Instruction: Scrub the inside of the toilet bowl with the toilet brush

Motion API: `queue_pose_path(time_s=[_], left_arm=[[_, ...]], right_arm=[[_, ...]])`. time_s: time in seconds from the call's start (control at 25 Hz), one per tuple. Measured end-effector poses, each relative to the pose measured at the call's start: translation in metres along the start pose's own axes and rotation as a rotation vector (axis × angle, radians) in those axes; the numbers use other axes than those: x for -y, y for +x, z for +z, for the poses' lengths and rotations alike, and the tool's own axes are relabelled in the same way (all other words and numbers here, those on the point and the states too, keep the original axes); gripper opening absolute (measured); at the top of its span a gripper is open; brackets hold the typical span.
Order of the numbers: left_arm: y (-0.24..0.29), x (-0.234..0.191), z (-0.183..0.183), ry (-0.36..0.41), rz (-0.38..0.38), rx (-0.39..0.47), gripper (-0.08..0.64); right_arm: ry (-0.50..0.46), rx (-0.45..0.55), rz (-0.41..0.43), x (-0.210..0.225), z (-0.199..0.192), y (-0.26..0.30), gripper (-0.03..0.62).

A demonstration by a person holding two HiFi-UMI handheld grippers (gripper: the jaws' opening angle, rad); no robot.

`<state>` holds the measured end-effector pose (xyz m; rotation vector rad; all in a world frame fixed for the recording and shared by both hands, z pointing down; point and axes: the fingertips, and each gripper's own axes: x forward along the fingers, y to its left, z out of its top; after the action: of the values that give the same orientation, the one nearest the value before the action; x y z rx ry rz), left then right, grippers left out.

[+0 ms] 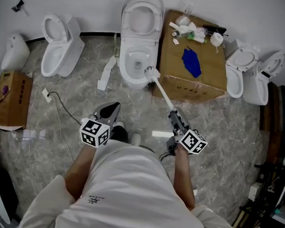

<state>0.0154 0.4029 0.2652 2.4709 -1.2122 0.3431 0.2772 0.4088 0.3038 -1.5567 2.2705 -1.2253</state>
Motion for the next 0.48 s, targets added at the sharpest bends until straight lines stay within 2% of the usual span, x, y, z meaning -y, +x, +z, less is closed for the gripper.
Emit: queue_pose_path(time_s=[0.48], left_arm=[[0.026, -0.014, 0.009, -0.001, -0.013, -0.003, -0.006]], right_arm=[[-0.007, -0.021, 0.039, -0.009, 0.009, 0.036, 0.146]])
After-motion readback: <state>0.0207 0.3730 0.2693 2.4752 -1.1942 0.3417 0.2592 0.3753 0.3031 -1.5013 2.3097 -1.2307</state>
